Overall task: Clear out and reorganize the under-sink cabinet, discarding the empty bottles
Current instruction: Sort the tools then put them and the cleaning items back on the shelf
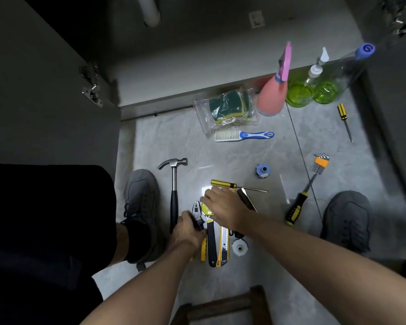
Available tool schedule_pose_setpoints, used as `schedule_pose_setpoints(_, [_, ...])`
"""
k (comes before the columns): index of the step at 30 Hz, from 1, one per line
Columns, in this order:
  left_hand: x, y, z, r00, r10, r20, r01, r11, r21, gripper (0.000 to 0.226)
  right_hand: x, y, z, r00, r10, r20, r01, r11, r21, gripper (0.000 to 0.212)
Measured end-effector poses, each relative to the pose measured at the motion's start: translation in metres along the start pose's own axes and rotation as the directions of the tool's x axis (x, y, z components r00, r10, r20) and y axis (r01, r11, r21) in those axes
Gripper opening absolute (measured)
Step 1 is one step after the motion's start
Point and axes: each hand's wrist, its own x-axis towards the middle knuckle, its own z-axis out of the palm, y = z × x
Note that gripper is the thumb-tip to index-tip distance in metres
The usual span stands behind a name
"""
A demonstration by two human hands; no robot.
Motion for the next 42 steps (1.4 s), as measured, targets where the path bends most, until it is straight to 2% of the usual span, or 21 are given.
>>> schedule_pose_setpoints(2, [0.001,0.002,0.001,1.0,-0.021,-0.005,0.021,1.0,-0.003,0.049,-0.002,0.012,-0.002,0.991,0.036,-0.132,-0.015,0.987,0.158,0.044])
schedule_pose_setpoints(4, [0.002,0.004,0.001,0.999,-0.037,-0.007,0.037,0.999,-0.002,0.053,-0.003,0.03,-0.013,0.966,0.136,-0.22,-0.08,0.966,0.246,0.046])
schedule_pose_setpoints(5, [0.004,0.006,0.001,0.999,-0.044,-0.008,0.044,0.999,0.002,0.055,-0.005,0.041,-0.019,0.941,0.229,-0.248,-0.157,0.947,0.279,0.047])
schedule_pose_setpoints(7, [0.007,0.009,0.0,0.998,-0.058,-0.014,0.058,0.998,0.011,0.056,-0.013,0.064,-0.03,0.838,0.475,-0.269,-0.368,0.855,0.365,0.047])
schedule_pose_setpoints(10, [0.012,0.016,-0.002,0.998,-0.055,-0.042,0.056,0.998,0.013,0.054,-0.04,0.097,-0.033,0.647,0.739,-0.189,-0.643,0.661,0.387,0.047])
schedule_pose_setpoints(14, [0.022,0.023,-0.008,0.994,-0.026,-0.109,0.028,1.0,0.013,0.051,-0.07,0.112,-0.021,0.551,0.835,-0.006,-0.749,0.497,0.437,0.034])
schedule_pose_setpoints(17, [0.029,0.028,-0.014,0.993,-0.051,-0.107,0.051,0.999,-0.005,0.055,-0.073,0.11,-0.019,0.469,0.883,0.023,-0.766,0.394,0.508,0.029])
schedule_pose_setpoints(23, [0.039,0.045,-0.025,0.98,-0.073,-0.183,0.065,0.997,-0.048,0.059,-0.082,0.11,-0.018,0.474,0.878,-0.064,-0.744,0.438,0.505,0.02])
schedule_pose_setpoints(26, [0.044,0.05,-0.03,0.967,-0.053,-0.247,0.045,0.998,-0.039,0.052,-0.084,0.109,-0.017,0.49,0.866,-0.098,-0.741,0.473,0.477,0.019])
schedule_pose_setpoints(30, [0.052,0.044,-0.036,0.938,0.044,-0.344,-0.03,0.999,0.046,0.045,-0.083,0.11,-0.013,0.438,0.896,-0.064,-0.761,0.408,0.504,0.024])
schedule_pose_setpoints(35, [0.056,0.038,-0.039,0.927,0.026,-0.373,0.0,0.998,0.069,0.047,-0.083,0.106,-0.015,0.417,0.907,-0.054,-0.751,0.378,0.542,0.03])
schedule_pose_setpoints(39, [0.056,0.034,-0.044,0.936,0.033,-0.351,0.003,0.995,0.102,0.049,-0.087,0.088,-0.03,0.51,0.848,-0.145,-0.707,0.51,0.489,0.028])
schedule_pose_setpoints(42, [0.057,0.033,-0.048,0.944,0.034,-0.328,0.001,0.994,0.106,0.05,-0.084,0.062,-0.04,0.593,0.791,-0.147,-0.668,0.586,0.459,0.029])
